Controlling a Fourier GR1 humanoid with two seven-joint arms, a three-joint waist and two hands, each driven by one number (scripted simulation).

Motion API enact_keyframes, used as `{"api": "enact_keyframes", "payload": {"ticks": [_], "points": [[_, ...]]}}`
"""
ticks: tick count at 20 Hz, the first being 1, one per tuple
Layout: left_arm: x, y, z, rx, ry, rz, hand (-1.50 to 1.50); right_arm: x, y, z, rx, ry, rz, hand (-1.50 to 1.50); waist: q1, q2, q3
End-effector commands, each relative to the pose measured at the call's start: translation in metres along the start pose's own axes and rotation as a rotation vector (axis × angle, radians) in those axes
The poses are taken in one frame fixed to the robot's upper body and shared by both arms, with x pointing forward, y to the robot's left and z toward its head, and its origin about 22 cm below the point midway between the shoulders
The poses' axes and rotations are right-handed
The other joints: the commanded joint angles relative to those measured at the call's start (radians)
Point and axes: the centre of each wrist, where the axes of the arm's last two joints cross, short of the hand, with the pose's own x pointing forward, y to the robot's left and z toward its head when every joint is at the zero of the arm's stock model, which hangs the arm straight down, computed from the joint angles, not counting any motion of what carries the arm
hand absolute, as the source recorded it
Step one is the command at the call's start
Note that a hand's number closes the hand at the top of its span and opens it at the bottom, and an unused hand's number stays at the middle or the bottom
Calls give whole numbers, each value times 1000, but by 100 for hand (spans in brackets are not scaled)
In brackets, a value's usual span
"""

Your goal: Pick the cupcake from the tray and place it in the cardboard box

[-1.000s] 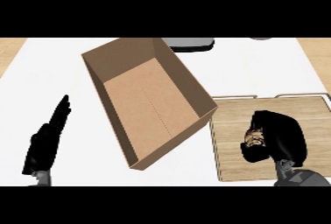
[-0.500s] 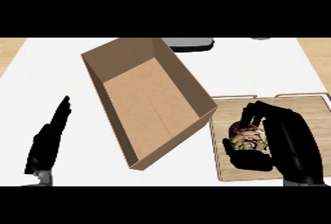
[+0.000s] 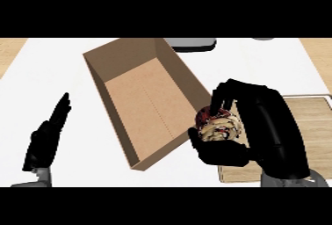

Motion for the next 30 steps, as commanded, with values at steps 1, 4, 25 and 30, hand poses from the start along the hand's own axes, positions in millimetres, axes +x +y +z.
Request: {"api": "enact_keyframes", "payload": {"ticks": [1, 4, 25, 30], "points": [[-1, -4, 12, 10, -10, 2, 0, 38, -5, -26, 15, -5, -9, 150, 4, 0, 0], [-9, -12, 11, -11, -4, 10, 0, 46, 24, -54, 23, 20, 3, 150, 9, 2, 0], [11, -16, -11, -37, -45, -13, 0, 24, 144, -154, 197, 276, 0, -150, 53, 14, 0], [1, -2, -11, -47, -24, 7, 0, 18, 144, -170, 169, 249, -37, -150, 52, 14, 0]]}}
